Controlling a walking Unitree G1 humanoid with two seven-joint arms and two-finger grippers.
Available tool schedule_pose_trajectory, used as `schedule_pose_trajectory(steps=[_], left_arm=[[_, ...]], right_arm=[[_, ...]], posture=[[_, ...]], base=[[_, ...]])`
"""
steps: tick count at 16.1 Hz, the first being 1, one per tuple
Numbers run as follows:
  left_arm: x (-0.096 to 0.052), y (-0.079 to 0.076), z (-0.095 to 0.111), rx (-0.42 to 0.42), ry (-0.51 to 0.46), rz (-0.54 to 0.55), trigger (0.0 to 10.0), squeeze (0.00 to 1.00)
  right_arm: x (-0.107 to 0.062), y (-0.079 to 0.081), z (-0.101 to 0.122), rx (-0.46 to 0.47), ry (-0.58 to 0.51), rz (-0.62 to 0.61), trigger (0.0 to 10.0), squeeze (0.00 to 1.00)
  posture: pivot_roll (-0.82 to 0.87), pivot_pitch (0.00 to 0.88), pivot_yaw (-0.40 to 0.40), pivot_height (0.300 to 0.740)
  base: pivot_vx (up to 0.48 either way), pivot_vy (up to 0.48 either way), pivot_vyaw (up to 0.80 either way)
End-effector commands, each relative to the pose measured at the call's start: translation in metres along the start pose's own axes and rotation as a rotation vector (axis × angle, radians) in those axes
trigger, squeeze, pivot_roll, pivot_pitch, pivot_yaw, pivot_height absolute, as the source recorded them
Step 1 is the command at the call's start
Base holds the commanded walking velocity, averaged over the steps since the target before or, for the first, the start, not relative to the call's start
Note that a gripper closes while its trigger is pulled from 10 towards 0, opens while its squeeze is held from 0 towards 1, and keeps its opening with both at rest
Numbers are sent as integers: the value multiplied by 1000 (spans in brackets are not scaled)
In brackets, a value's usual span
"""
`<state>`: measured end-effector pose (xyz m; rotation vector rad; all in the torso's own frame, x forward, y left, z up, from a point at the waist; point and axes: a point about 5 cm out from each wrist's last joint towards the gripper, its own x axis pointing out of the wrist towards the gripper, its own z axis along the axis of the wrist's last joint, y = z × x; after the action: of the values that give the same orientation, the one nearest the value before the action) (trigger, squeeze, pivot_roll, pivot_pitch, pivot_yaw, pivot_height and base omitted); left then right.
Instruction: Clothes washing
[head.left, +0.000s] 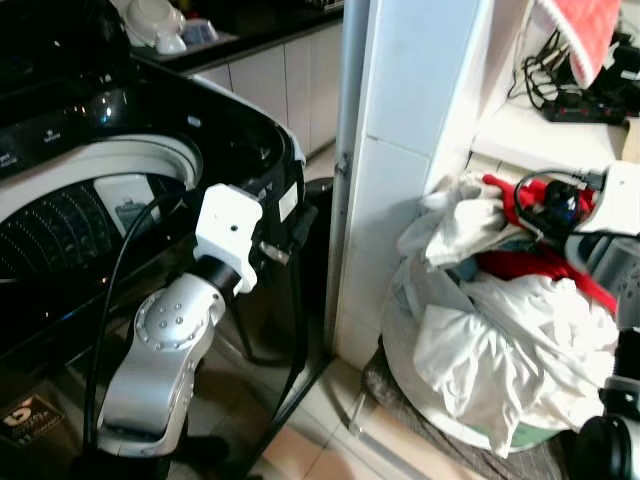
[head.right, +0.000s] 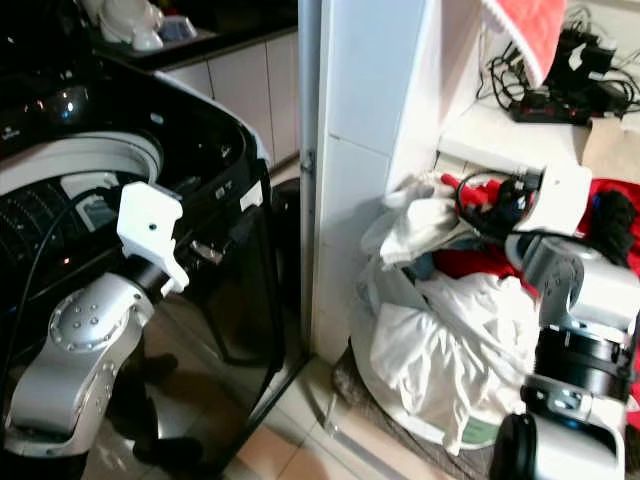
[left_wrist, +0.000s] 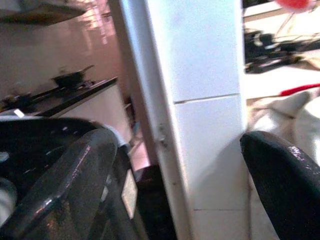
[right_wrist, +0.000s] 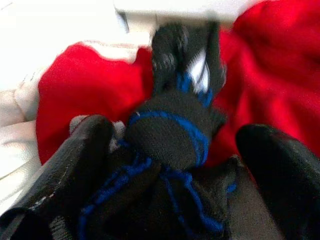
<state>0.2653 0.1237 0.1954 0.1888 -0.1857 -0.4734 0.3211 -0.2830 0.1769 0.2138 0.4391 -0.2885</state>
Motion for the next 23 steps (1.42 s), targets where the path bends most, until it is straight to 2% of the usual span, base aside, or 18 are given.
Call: schedule_pose_trajectory(steps=[1,2,4,5,6,9,19,23], left_arm=[[0,-5,8,9,-38,-42,10000,0],[-1,-9,10,-5,-40,-90,10000,0],[-6,-20,13,-49,-50,-208,10000,0],[-11,-30,12,-100,-24,-331,10000,0],[-16,-35,10,-123,-1,-391,10000,0],[-25,-44,7,-163,43,-506,10000,0],[-23,-36,5,-116,54,-446,10000,0],[-21,-32,4,-111,45,-392,10000,0]], right_arm=[[0,-2,2,41,16,-4,2510,0],[1,-2,0,81,22,14,0,0],[1,-4,0,94,23,10,0,0],[1,-5,1,98,18,4,0,0],[0,-5,1,100,17,3,0,0],[-1,-6,2,109,17,-1,0,0],[-4,-6,5,90,-8,-10,0,0],[-13,-8,14,87,-54,-34,0,0]], posture=[[-6,0,-18,740],[-6,0,-17,740],[-5,0,-15,740],[-6,0,-12,740],[-5,0,-11,740],[-7,0,-8,740],[-12,0,-1,740],[-12,0,-2,740]], base=[[0,0,0],[0,0,0],[0,0,0],[0,0,0],[0,0,0],[0,0,0],[0,0,0],[0,0,0]])
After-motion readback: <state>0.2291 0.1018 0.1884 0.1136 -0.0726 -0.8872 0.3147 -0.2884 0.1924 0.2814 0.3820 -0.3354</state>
